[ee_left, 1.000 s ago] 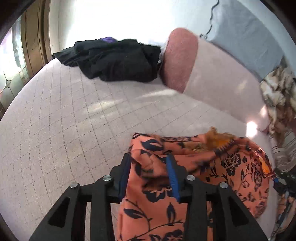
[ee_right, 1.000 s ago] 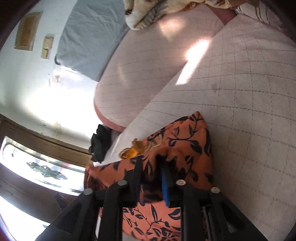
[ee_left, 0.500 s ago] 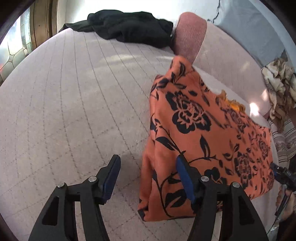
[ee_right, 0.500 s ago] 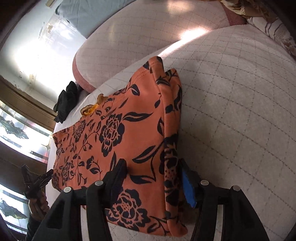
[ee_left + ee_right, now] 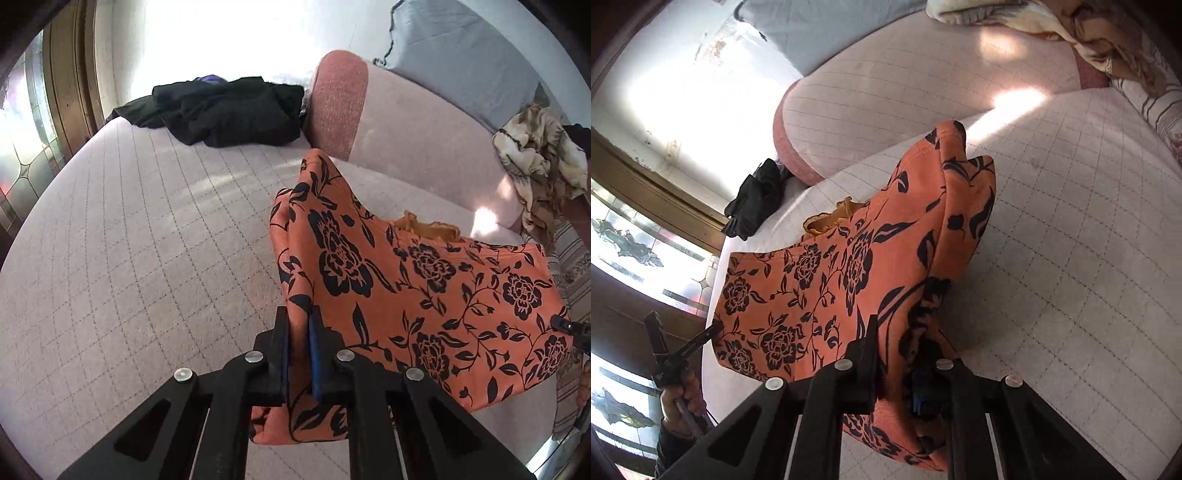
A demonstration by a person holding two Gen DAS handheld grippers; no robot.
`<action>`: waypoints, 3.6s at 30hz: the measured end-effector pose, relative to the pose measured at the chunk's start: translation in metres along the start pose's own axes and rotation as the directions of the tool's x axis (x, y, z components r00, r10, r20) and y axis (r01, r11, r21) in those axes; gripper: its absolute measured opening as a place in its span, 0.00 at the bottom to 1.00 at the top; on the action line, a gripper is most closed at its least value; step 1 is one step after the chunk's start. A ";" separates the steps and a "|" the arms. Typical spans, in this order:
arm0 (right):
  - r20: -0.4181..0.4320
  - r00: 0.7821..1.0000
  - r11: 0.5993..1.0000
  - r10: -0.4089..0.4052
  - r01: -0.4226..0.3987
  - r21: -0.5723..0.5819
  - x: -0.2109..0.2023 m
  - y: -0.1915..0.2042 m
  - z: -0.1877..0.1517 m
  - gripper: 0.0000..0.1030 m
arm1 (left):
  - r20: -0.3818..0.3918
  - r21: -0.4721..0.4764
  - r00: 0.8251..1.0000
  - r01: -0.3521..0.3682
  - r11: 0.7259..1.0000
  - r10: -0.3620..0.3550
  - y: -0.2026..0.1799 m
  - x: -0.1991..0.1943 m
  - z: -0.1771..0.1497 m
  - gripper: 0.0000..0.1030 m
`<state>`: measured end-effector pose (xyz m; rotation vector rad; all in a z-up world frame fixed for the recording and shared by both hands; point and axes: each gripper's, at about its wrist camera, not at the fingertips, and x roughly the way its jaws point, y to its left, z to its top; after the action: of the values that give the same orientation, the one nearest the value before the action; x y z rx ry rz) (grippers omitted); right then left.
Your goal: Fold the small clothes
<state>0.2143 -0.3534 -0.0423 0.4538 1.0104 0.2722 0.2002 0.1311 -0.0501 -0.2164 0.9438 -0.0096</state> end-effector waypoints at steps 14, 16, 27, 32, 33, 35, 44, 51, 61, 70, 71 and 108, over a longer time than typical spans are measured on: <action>-0.055 0.998 0.972 0.000 0.013 0.233 -0.036 -0.104 -0.162 0.23 | -0.118 -0.057 0.989 -0.095 0.994 0.088 0.036 -0.009 -0.106 0.32; 0.010 0.999 0.982 -0.050 0.047 0.183 -0.053 -0.094 -0.149 0.23 | -0.047 -0.035 0.993 -0.108 0.994 0.106 0.029 -0.027 -0.091 0.35; 0.016 0.964 0.963 -0.266 0.265 0.049 0.024 -0.070 -0.055 0.23 | -0.096 0.185 0.995 0.049 0.982 -0.031 -0.074 0.000 -0.128 0.47; 0.062 0.949 0.944 -0.308 0.313 -0.103 0.021 -0.042 -0.053 0.00 | -0.062 0.228 0.997 -0.027 0.973 0.042 -0.075 0.020 -0.140 0.47; 0.095 0.924 0.919 -0.371 0.380 -0.102 0.019 -0.046 -0.050 0.00 | -0.060 0.229 0.997 -0.035 0.973 0.050 -0.074 0.023 -0.139 0.47; 0.049 0.901 0.902 -0.431 0.431 0.006 0.022 -0.083 -0.044 0.00 | -0.062 0.224 0.997 -0.039 0.974 0.054 -0.073 0.025 -0.138 0.47; 0.046 0.994 0.993 0.098 -0.101 0.060 -0.024 -0.022 -0.087 0.28 | -0.047 0.167 0.998 -0.024 0.986 0.032 -0.063 0.004 -0.138 0.47; 0.035 0.994 0.910 0.101 -0.106 0.400 0.010 -0.093 -0.131 0.27 | -0.101 0.125 0.995 0.014 0.992 -0.001 -0.027 -0.002 -0.156 0.48; -0.048 0.999 0.988 0.004 0.003 0.155 0.024 -0.043 -0.137 0.65 | -0.066 0.093 0.990 0.131 0.987 -0.125 -0.021 -0.007 -0.099 0.48; -0.067 0.998 0.998 0.006 -0.001 0.069 0.015 -0.045 -0.135 0.67 | -0.181 0.010 0.979 -0.093 0.996 0.093 0.027 0.090 -0.015 0.54; -0.063 0.998 0.997 0.016 -0.011 0.082 0.014 -0.046 -0.135 0.67 | -0.180 -0.005 0.980 -0.087 0.996 0.085 0.030 0.089 -0.014 0.54; 0.099 0.982 0.967 0.163 -0.179 0.182 -0.041 -0.022 -0.206 0.74 | -0.033 0.194 0.992 -0.114 0.974 0.123 -0.038 -0.042 -0.180 0.63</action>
<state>0.0165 -0.3410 -0.1152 0.7231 0.9203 0.3093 0.0343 0.0657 -0.1110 0.0188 0.9928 0.0049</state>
